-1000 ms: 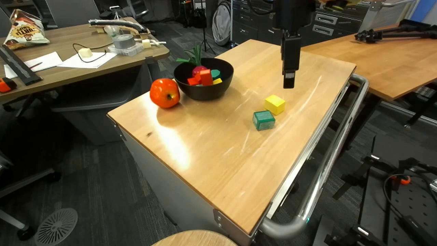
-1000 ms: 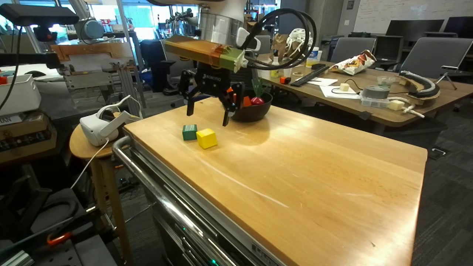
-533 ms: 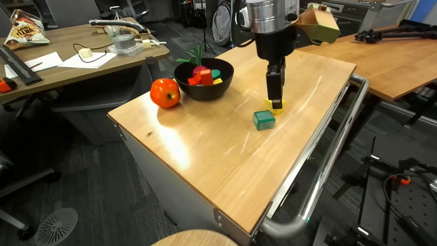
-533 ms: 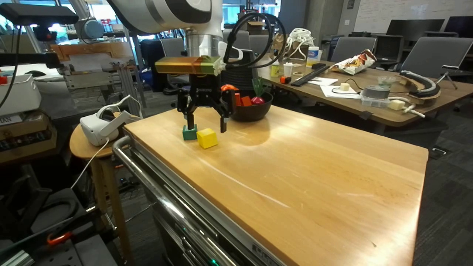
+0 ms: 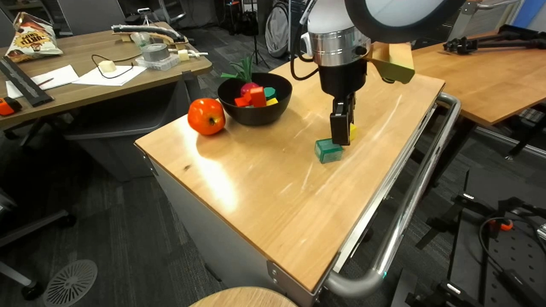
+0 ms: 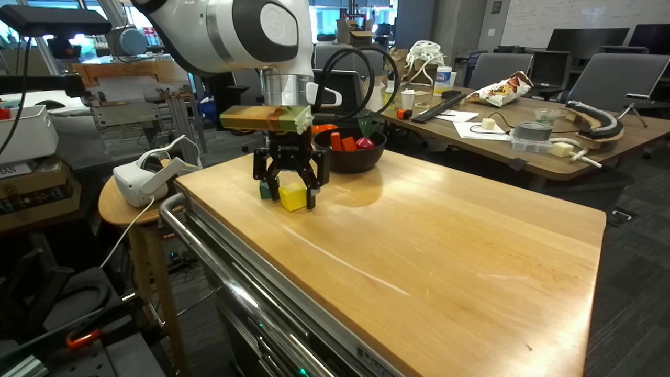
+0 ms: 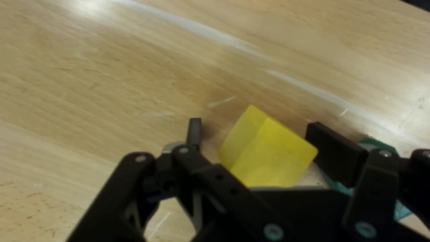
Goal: Move the apple backwards, place the radish and blocks inside the black bowl
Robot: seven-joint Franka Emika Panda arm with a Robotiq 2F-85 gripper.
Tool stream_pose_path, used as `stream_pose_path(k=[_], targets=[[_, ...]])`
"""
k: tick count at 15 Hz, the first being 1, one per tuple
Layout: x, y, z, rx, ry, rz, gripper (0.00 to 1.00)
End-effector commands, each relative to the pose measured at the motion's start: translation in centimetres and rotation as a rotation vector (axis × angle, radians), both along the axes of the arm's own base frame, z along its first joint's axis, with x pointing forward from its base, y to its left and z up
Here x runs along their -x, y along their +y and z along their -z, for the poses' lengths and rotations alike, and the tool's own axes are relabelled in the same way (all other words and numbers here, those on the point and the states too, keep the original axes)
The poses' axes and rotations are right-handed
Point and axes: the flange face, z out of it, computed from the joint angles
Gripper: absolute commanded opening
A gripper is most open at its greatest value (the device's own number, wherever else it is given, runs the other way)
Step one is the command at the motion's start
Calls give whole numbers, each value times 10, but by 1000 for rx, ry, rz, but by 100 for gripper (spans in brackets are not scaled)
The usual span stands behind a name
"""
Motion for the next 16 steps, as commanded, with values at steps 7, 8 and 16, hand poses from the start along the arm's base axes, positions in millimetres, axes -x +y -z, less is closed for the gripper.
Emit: stream_pose_path(k=[7, 8, 16], targets=[[7, 1, -28, 42, -203, -26, 17], [8, 3, -38, 55, -252, -48, 17], [-11, 45, -186, 184, -565, -298, 17]])
